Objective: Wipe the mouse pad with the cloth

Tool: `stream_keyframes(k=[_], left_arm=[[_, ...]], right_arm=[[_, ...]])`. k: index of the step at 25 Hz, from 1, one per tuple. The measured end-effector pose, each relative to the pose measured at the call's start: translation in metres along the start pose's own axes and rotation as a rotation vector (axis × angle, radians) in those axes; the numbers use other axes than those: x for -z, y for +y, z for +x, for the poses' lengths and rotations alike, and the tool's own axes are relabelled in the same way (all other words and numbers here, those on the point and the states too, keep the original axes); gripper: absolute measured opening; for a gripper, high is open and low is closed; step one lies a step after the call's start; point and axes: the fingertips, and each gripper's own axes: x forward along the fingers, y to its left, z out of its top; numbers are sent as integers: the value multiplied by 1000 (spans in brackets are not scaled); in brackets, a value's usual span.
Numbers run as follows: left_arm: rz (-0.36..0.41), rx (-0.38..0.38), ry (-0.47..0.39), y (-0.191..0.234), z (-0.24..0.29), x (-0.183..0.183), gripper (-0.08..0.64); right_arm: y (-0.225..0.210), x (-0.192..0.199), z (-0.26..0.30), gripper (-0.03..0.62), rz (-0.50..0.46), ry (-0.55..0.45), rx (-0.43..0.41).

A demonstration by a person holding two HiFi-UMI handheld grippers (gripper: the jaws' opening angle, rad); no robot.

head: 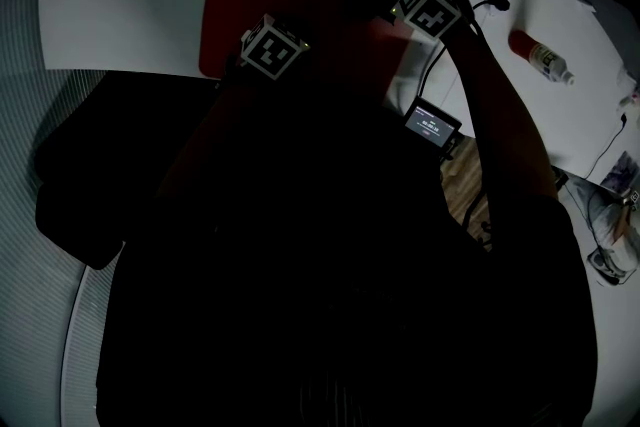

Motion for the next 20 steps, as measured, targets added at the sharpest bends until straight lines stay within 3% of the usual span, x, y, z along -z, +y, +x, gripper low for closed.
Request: stream_keyframes(k=[4, 11, 14, 17, 20], left_arm=[[7, 2, -8, 0, 0, -1, 6], [9, -15, -19, -3, 0, -3, 6], [10, -23, -15, -3, -1, -3, 8], [5, -24, -7, -1, 0, 0, 6], [12, -27, -27, -1, 2, -2, 6]], right_arm=[[13, -2, -1, 72, -40, 71, 66], [149, -1, 16, 78, -213, 113, -189], [198, -3, 19, 80, -330, 137, -270], [201, -1, 21, 80, -403, 138, -283], [168, 4, 22, 80, -375, 115, -221]])
